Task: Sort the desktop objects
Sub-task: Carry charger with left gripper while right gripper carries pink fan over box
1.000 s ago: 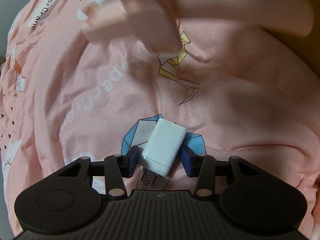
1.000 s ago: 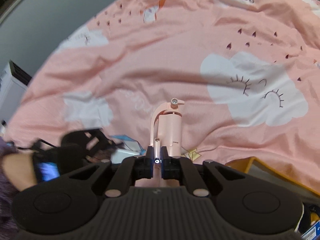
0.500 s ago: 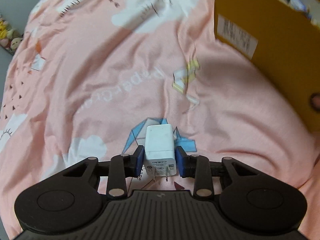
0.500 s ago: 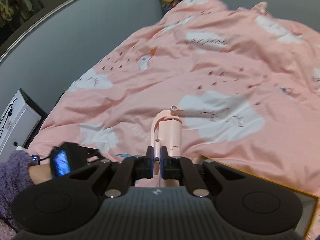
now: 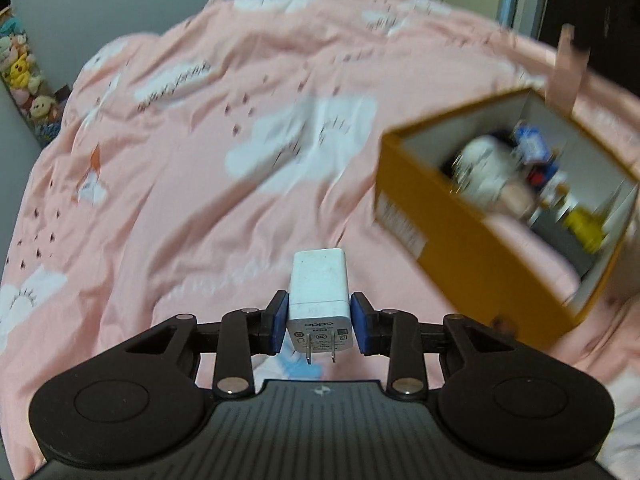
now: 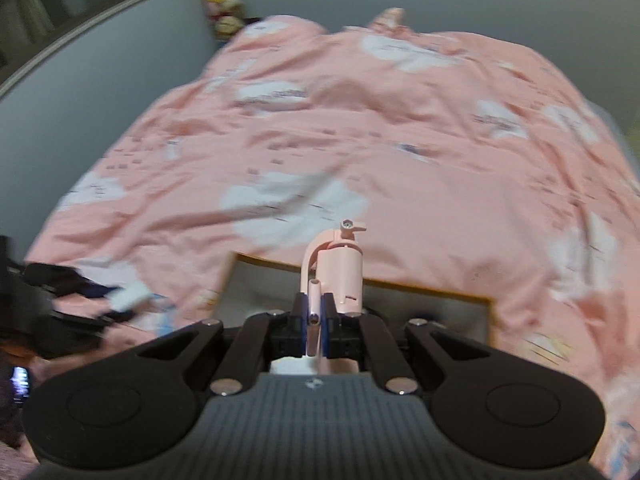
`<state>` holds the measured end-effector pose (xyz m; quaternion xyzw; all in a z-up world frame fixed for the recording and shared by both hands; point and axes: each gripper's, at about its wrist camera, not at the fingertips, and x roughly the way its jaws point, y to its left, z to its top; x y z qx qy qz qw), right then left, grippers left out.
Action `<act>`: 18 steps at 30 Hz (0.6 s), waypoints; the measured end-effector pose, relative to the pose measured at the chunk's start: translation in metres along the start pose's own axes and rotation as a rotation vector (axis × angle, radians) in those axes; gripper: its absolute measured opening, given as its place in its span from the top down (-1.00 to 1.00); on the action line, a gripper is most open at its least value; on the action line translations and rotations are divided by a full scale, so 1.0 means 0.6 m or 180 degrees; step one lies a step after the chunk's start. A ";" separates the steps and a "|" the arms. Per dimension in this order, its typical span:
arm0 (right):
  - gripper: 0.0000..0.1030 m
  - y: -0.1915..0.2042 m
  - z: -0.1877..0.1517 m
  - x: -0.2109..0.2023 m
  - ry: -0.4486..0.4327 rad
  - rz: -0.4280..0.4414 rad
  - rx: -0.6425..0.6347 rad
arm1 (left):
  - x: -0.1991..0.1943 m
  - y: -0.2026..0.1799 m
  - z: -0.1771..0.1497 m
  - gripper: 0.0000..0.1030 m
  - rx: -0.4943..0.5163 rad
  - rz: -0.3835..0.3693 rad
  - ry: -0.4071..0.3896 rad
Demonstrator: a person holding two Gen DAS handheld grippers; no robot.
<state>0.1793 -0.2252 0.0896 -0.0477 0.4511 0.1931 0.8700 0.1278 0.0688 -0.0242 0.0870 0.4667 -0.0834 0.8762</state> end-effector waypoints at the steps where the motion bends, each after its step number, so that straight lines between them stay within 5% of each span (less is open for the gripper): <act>1: 0.88 -0.011 -0.007 -0.001 0.0010 -0.0086 0.0024 | -0.008 -0.005 0.010 0.26 -0.0029 -0.0055 -0.0056; 10: 0.88 -0.084 -0.053 0.030 0.0178 -0.0673 0.0049 | -0.022 -0.060 0.077 0.26 -0.0098 -0.0480 -0.0281; 18: 0.88 -0.104 -0.075 0.085 0.0427 -0.0770 -0.0009 | -0.008 -0.125 0.116 0.26 0.0018 -0.0712 -0.0355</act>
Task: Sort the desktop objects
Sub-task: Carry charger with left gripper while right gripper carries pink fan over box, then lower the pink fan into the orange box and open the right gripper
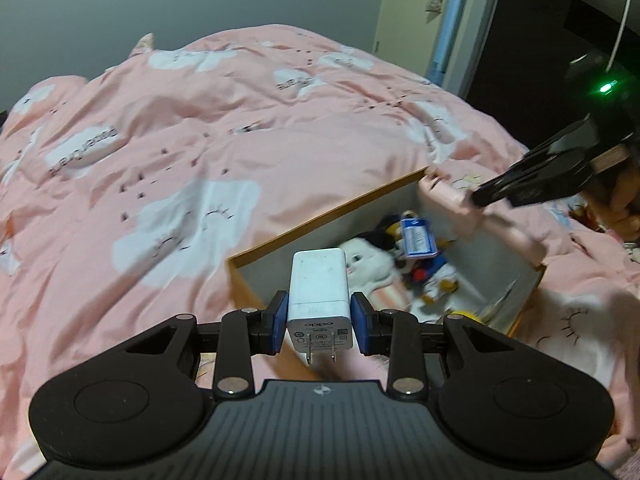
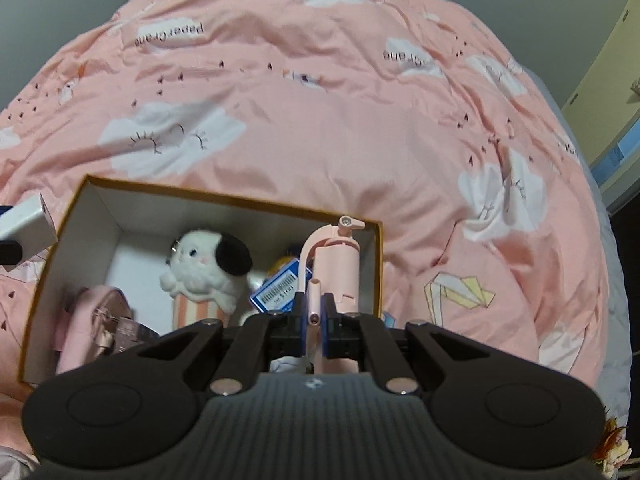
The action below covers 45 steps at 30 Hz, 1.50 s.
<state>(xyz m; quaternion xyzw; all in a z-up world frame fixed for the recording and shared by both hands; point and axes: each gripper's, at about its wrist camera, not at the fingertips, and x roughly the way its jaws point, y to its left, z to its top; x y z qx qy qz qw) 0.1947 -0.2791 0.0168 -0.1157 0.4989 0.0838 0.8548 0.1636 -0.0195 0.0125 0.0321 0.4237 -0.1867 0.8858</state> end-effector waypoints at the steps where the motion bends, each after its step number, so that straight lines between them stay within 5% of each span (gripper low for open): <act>1: 0.88 -0.001 -0.002 0.007 0.0028 -0.0017 0.0007 | 0.003 -0.005 0.002 0.26 0.0003 -0.0026 -0.0002; 8: 0.88 -0.006 -0.010 0.052 0.0147 -0.0127 0.0001 | 0.021 -0.025 0.007 0.26 0.0029 -0.0121 0.0041; 28: 0.87 -0.030 -0.035 0.154 0.0366 0.0191 0.0295 | 0.073 -0.073 0.021 0.26 0.0215 -0.0342 0.0159; 37: 0.75 -0.037 -0.047 0.148 0.0371 0.0109 0.0230 | 0.112 -0.122 0.039 0.26 0.0484 -0.0480 0.0292; 45: 0.75 -0.070 -0.064 0.083 0.0013 0.0302 0.0432 | 0.159 -0.171 0.056 0.26 0.0777 -0.0682 0.0432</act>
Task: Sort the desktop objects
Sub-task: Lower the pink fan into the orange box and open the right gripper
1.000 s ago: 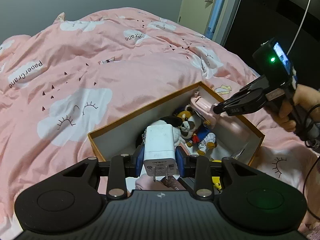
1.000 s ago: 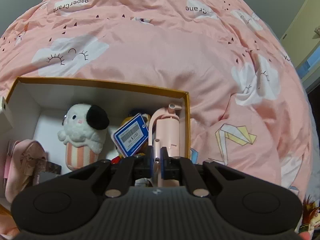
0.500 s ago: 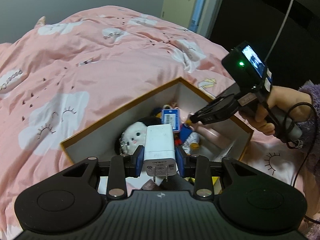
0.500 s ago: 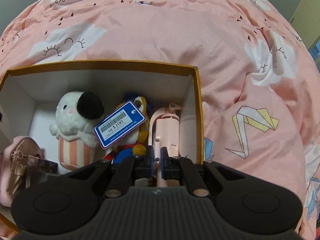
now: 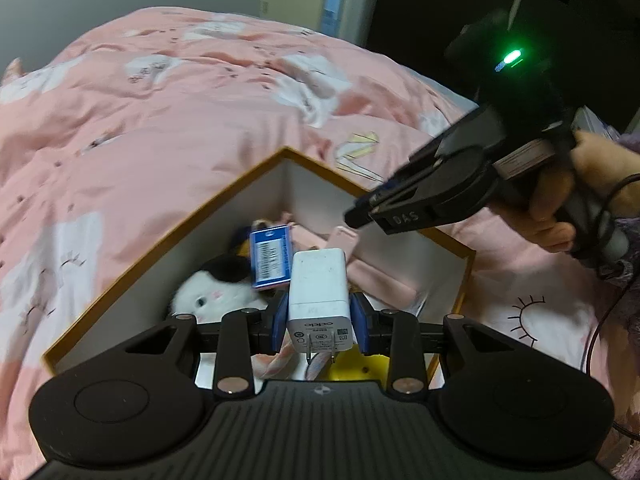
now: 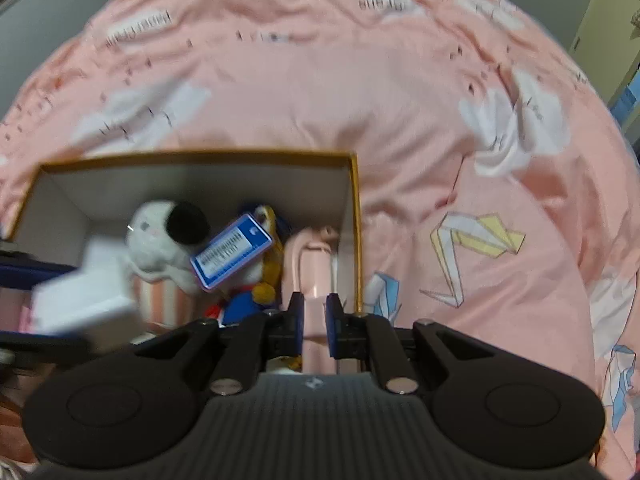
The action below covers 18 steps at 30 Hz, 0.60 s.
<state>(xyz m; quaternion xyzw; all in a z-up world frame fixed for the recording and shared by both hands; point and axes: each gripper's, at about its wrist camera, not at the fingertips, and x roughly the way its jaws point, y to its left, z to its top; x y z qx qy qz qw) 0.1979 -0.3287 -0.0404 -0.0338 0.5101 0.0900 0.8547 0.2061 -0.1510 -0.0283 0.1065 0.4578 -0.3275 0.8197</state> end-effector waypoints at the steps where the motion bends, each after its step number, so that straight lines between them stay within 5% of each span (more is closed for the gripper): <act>1: 0.75 0.000 -0.003 -0.009 -0.0072 0.0019 0.0012 | 0.009 -0.003 0.004 0.26 0.0031 -0.0035 0.0033; 8: 0.74 -0.009 -0.011 -0.071 -0.0524 -0.0046 -0.0075 | 0.074 -0.024 0.033 0.26 0.0230 -0.0270 0.0233; 18: 0.74 -0.060 -0.019 -0.045 -0.0444 -0.0069 0.0159 | 0.173 -0.015 0.037 0.26 0.0084 -0.0711 0.0717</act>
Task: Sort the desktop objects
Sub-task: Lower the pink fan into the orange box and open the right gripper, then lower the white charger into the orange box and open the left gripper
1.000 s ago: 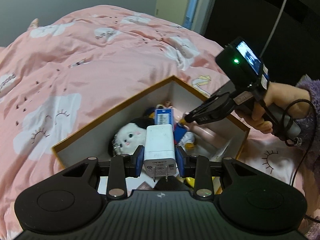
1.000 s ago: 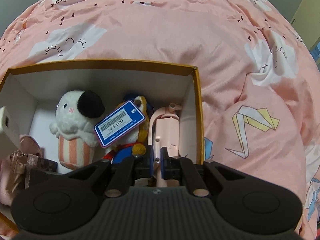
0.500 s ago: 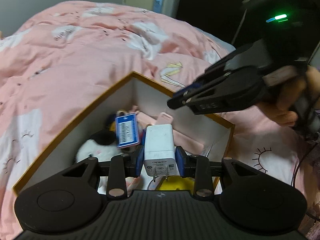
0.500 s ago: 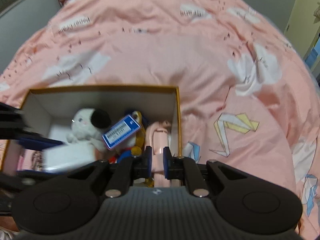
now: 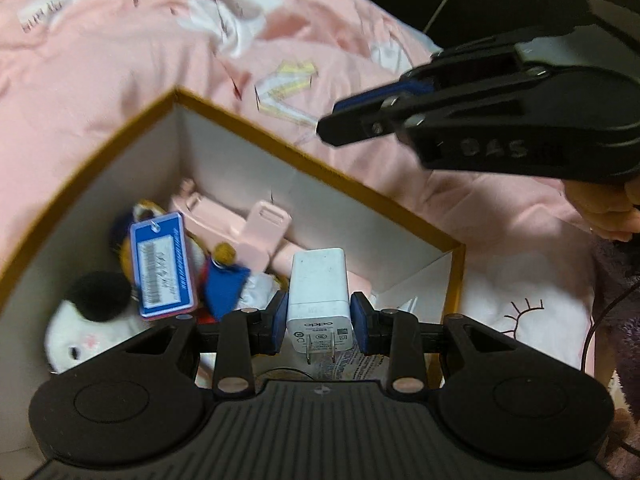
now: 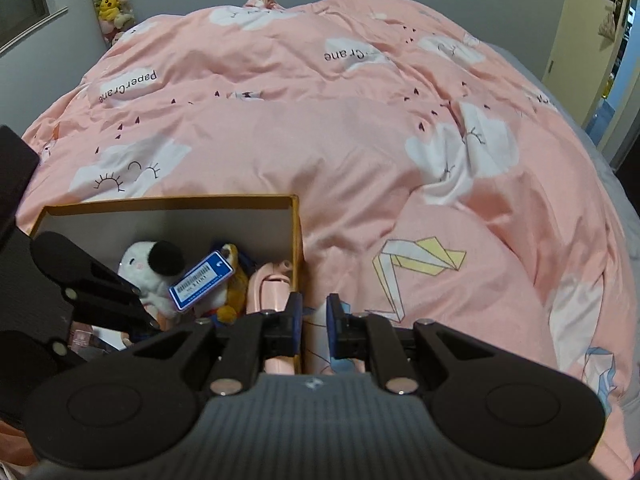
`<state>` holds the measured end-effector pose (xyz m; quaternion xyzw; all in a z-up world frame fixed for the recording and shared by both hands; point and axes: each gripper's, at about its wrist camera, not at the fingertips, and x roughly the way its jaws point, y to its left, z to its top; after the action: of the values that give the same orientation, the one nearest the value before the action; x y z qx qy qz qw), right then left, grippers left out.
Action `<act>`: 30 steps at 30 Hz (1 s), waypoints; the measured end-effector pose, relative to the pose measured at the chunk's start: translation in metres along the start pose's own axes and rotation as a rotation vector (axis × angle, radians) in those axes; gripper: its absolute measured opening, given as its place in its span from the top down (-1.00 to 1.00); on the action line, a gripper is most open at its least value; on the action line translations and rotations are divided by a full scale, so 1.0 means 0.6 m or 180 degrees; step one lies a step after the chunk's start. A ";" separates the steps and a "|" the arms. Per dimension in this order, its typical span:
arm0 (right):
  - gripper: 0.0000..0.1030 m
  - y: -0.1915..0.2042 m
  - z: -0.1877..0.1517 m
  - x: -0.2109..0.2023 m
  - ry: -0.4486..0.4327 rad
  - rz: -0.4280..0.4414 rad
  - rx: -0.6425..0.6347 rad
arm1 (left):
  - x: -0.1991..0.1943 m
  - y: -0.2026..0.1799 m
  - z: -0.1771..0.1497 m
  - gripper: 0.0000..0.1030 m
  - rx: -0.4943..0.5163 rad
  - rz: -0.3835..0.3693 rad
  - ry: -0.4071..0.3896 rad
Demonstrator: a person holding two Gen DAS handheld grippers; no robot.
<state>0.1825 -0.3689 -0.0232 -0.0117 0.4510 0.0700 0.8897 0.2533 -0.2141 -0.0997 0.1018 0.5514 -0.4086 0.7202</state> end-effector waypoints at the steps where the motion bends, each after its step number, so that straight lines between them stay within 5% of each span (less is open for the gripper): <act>1: 0.74 -0.001 -0.001 0.001 -0.0002 0.0010 -0.0002 | 0.010 0.004 0.001 0.26 -0.0023 -0.0017 0.0058; 11: 0.74 0.000 0.004 0.016 0.0008 0.0077 -0.0002 | 0.055 0.034 0.005 0.26 -0.0297 -0.0164 0.0379; 22: 0.74 0.011 -0.006 0.024 0.0107 0.0089 -0.0012 | 0.035 0.042 -0.007 0.24 -0.0471 -0.0237 0.0377; 30: 0.74 0.019 -0.011 0.018 0.0120 0.0075 -0.0027 | 0.026 0.039 -0.005 0.50 -0.0454 -0.0066 0.0399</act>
<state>0.1820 -0.3571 -0.0349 -0.0114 0.4676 0.0821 0.8801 0.2684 -0.2048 -0.1213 0.0699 0.6241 -0.3686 0.6854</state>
